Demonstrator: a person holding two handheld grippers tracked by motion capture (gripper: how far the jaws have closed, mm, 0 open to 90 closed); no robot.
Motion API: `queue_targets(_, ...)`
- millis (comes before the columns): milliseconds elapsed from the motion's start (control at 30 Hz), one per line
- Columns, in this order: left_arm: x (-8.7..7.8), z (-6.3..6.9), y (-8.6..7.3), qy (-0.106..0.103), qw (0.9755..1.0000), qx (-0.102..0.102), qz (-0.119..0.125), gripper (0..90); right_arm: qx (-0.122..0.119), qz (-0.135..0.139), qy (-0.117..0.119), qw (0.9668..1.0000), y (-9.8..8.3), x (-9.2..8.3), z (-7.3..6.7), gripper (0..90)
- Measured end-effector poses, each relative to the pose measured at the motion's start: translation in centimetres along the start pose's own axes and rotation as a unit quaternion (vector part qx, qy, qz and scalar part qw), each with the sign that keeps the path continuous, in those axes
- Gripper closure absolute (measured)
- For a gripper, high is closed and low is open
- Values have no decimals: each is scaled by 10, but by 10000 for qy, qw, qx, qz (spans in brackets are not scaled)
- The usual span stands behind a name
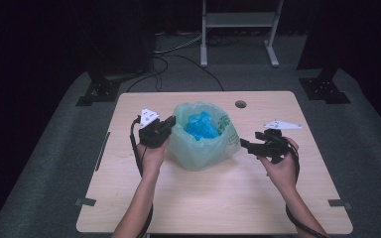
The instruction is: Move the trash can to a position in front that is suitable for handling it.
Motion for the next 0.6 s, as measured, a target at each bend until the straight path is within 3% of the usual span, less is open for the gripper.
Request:
queue_targets(367, -9, 5, 0, -232, 9997, -71, 77, 884, 278, 336, 416, 9982, 43, -1, -17, 314)
queue_targets(600, -8, 14, 2, -397, 9991, -100, 82, 884, 590, 337, 587, 9960, 65, 12, -21, 323)
Point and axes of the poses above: each handheld gripper's, and its own axes: x roughly forward along the jaws, y roughly out of its top, z roughly to its right, the point moved 10 cm from there along x, roughly forward along the jaws, and after that the axes turned 6 degrees about -x, right-handed, at the moved point
